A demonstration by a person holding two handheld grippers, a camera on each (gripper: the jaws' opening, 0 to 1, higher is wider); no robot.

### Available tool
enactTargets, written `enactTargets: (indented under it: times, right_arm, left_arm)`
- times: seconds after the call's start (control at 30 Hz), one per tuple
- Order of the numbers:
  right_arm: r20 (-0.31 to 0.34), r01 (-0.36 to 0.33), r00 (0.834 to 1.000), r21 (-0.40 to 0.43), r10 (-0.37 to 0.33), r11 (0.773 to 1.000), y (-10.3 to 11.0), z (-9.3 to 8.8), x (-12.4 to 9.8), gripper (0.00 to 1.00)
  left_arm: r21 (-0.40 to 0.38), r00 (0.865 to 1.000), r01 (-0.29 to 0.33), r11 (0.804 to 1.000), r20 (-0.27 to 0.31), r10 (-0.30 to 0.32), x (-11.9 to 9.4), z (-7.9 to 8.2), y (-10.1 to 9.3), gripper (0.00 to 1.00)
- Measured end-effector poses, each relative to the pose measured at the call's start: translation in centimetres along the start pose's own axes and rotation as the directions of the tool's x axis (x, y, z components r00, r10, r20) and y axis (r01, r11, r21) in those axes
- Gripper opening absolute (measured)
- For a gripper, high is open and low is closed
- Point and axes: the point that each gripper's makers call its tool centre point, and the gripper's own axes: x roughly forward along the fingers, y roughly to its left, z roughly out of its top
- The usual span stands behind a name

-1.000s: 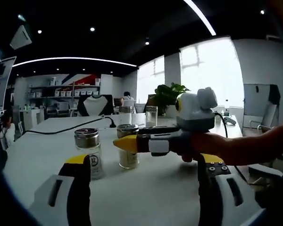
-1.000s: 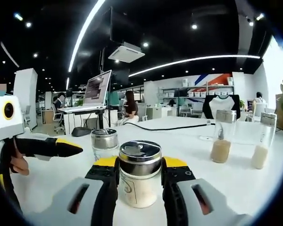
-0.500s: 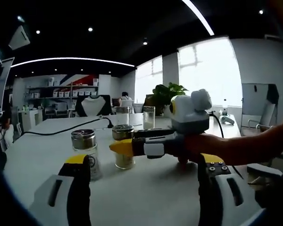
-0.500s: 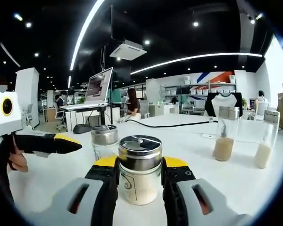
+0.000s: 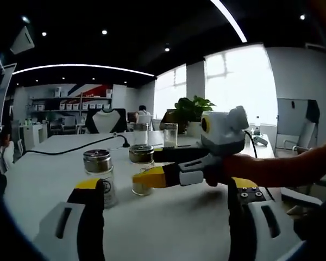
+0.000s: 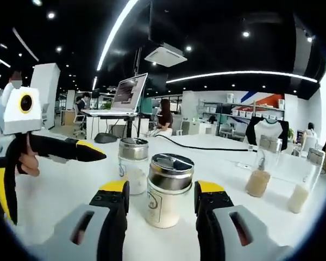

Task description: Rotate the seasoning bottle until the label or dispensing opening points toward the visible target arrow and the bottle remains upright within the marked orientation range

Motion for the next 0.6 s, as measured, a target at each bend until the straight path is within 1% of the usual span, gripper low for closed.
enactTargets:
  times: [0.03,0.1,0.17,0.23,0.3,0.33,0.43,0.53,0.6]
  right_arm:
    - [0.013,0.004,1.0,-0.002,-0.004,1.0,-0.2,0.3,-0.6,0.47]
    - [0.033,0.016,0.999,0.022,-0.017,1.0,-0.7,0.8,-1.3,0.48]
    - [0.066,0.027,0.997,0.048,-0.03,0.998,-1.4,1.7,-2.2,0.48]
    - [0.079,0.035,0.996,0.043,-0.039,0.998,-2.2,2.3,-3.2,0.49]
    - [0.08,0.049,0.996,0.023,-0.05,0.999,-2.9,2.6,-3.7,0.5]
    - [0.08,0.061,0.995,0.019,-0.062,0.998,-3.7,2.8,-4.0,0.51]
    - [0.092,0.112,0.989,0.054,-0.117,0.992,-6.6,3.3,-4.4,0.55]
    - [0.067,0.182,0.979,0.113,-0.191,0.977,-10.1,2.5,-4.0,0.58]
    - [0.064,0.208,0.974,0.131,-0.218,0.969,-11.7,2.2,-3.7,0.59]
  left_arm:
    - [0.002,1.0,-0.003,1.0,0.002,0.003,-0.1,0.1,0.2,1.0]
    - [0.005,1.0,-0.01,1.0,-0.003,0.01,-0.3,0.0,0.5,1.0]
    - [0.011,1.0,-0.019,1.0,-0.012,0.019,-0.5,-0.1,0.9,1.0]
    - [0.017,1.0,-0.025,1.0,-0.017,0.026,-0.6,-0.2,1.2,1.0]
    - [0.021,0.999,-0.033,0.999,-0.027,0.033,-0.8,-0.3,1.5,1.0]
    - [0.025,0.999,-0.034,0.999,-0.03,0.034,-0.8,-0.4,1.6,1.0]
    - [0.023,0.999,-0.032,0.999,-0.036,0.033,-0.9,-0.4,1.6,1.0]
    - [0.034,0.999,-0.031,0.999,-0.035,0.032,-0.9,-0.2,1.5,1.0]
    - [0.039,0.999,-0.029,0.999,-0.033,0.03,-1.0,0.0,1.5,1.0]
